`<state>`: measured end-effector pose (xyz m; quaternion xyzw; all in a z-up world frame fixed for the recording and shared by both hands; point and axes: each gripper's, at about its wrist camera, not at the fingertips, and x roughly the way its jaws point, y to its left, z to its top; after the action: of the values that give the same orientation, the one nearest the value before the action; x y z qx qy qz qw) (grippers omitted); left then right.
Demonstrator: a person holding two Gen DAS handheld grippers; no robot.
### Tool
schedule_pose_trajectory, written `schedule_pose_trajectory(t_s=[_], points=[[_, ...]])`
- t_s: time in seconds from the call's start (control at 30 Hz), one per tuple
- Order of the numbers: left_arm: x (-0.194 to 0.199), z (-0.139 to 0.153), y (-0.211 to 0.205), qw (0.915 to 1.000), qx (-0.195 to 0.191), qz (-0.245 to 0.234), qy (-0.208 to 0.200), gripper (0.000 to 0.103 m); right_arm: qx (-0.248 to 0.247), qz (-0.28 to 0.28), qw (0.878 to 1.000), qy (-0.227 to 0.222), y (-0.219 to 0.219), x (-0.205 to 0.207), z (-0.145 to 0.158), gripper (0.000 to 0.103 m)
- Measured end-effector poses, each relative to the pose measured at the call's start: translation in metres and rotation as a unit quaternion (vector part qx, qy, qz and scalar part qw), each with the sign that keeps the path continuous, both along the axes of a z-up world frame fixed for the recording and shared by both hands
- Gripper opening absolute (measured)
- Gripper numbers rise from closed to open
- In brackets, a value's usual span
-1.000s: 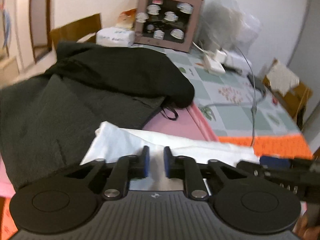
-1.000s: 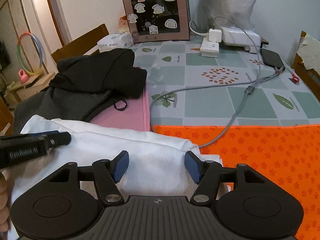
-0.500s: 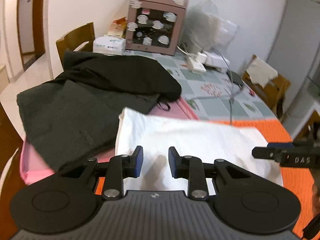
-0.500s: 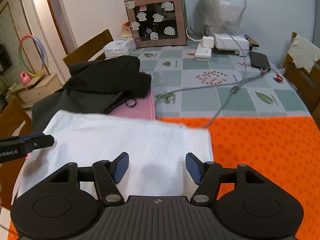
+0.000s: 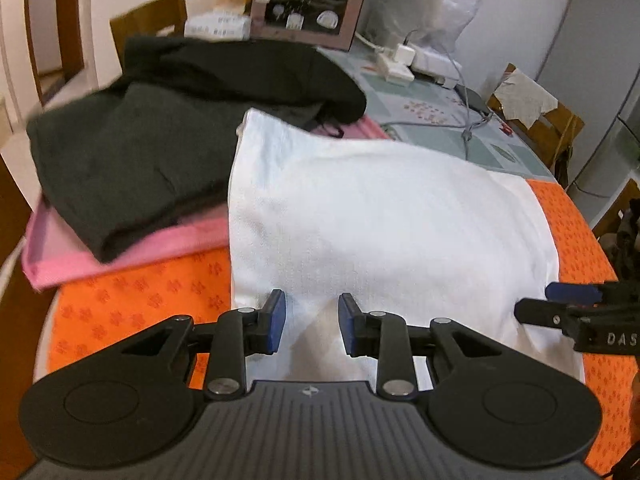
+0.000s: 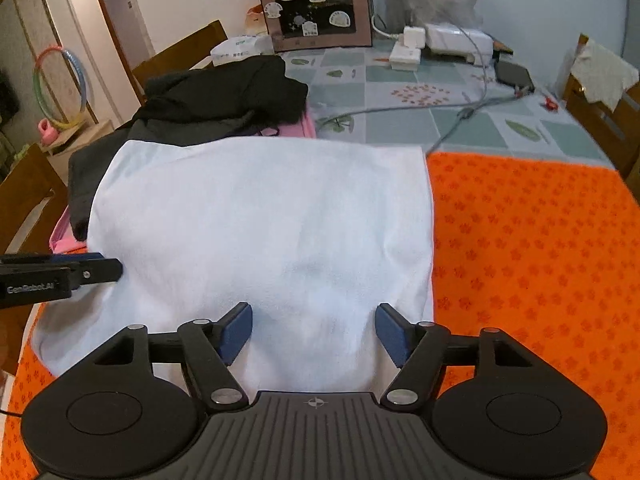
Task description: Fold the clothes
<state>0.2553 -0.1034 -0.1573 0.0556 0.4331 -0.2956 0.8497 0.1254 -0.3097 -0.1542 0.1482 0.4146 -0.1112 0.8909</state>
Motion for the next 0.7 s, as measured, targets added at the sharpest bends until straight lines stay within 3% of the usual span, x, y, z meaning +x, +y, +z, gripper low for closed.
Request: schedule_pose_trajectory(t_s=[0.17, 0.3, 0.4, 0.7], points=[[-0.001, 0.009, 0.008, 0.9999, -0.013, -0.002, 0.005, 0.035, 0.0, 0.007, 1.0, -0.001, 0.002, -0.002, 0.006, 0.074], [-0.008, 0.027, 0.035, 0.9978, -0.058, 0.015, 0.029, 0.05, -0.011, 0.047, 0.999, -0.018, 0.017, -0.012, 0.021, 0.078], [-0.019, 0.04, 0.056, 0.9971, -0.061, 0.032, 0.031, 0.07, -0.021, 0.079, 0.996, -0.037, 0.034, -0.021, 0.032, 0.099], [-0.056, 0.035, 0.091, 0.9974, -0.044, 0.045, 0.035, 0.075, -0.075, 0.164, 0.983, -0.047, 0.094, -0.027, 0.035, 0.101]])
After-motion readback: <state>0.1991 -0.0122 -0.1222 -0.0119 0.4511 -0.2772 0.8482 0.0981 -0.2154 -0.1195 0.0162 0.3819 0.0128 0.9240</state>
